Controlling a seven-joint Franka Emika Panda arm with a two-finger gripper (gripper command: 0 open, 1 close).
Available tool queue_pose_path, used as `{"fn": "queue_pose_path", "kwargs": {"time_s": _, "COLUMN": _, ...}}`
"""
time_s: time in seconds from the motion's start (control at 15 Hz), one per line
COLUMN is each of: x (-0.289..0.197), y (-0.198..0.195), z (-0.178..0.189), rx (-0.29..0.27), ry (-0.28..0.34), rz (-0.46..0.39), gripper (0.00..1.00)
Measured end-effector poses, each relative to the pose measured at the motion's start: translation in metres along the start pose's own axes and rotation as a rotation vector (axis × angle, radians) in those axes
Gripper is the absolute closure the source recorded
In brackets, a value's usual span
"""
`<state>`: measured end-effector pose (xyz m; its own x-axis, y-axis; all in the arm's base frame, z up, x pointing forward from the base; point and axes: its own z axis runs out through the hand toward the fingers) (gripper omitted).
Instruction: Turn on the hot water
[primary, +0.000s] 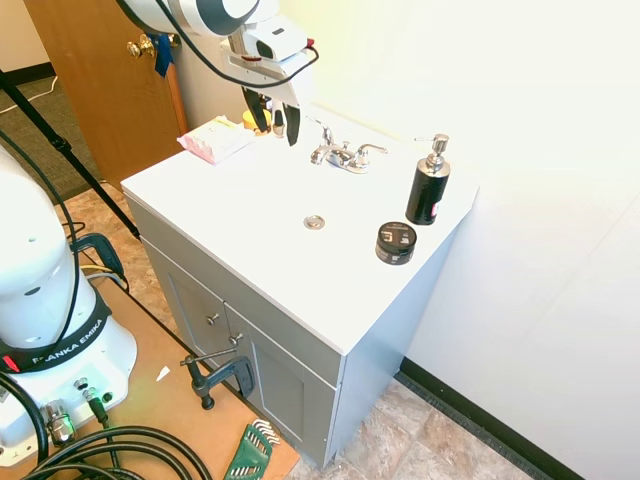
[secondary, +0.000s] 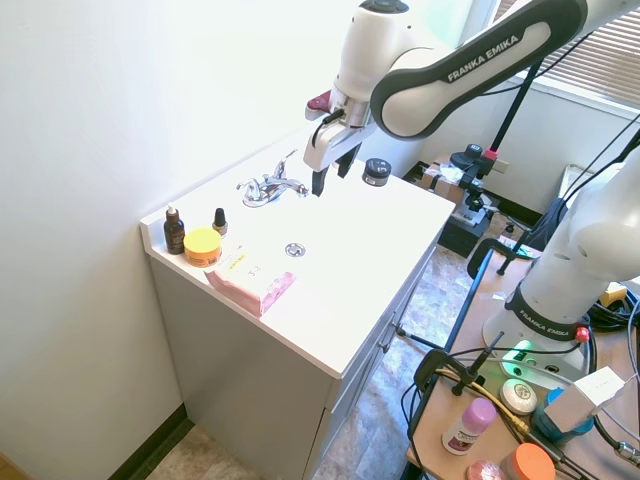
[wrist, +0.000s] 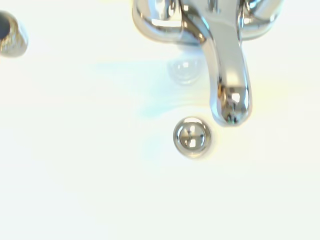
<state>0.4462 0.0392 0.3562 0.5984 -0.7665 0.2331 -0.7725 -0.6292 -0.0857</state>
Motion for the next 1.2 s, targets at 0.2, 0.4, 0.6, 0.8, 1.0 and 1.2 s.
{"fn": "queue_pose_path", "kwargs": {"time_s": 0.2, "x": 0.01, "y": -0.021, "z": 0.007, "rx": 0.058, "ry": 0.157, "rz": 0.031, "gripper": 0.0}}
{"fn": "queue_pose_path", "kwargs": {"time_s": 0.4, "x": 0.021, "y": -0.049, "z": 0.012, "rx": 0.084, "ry": 0.274, "rz": 0.044, "gripper": 0.0}}
{"fn": "queue_pose_path", "kwargs": {"time_s": 0.6, "x": 0.024, "y": -0.076, "z": 0.026, "rx": 0.117, "ry": 0.353, "rz": 0.042, "gripper": 0.0}}
{"fn": "queue_pose_path", "kwargs": {"time_s": 0.8, "x": 0.019, "y": -0.099, "z": 0.049, "rx": 0.125, "ry": 0.383, "rz": 0.023, "gripper": 0.0}}
{"fn": "queue_pose_path", "kwargs": {"time_s": 1.0, "x": 0.01, "y": -0.133, "z": 0.056, "rx": 0.137, "ry": 0.422, "rz": -0.002, "gripper": 0.0}}
{"fn": "queue_pose_path", "kwargs": {"time_s": 1.2, "x": 0.007, "y": -0.149, "z": 0.067, "rx": 0.12, "ry": 0.425, "rz": -0.007, "gripper": 0.0}}
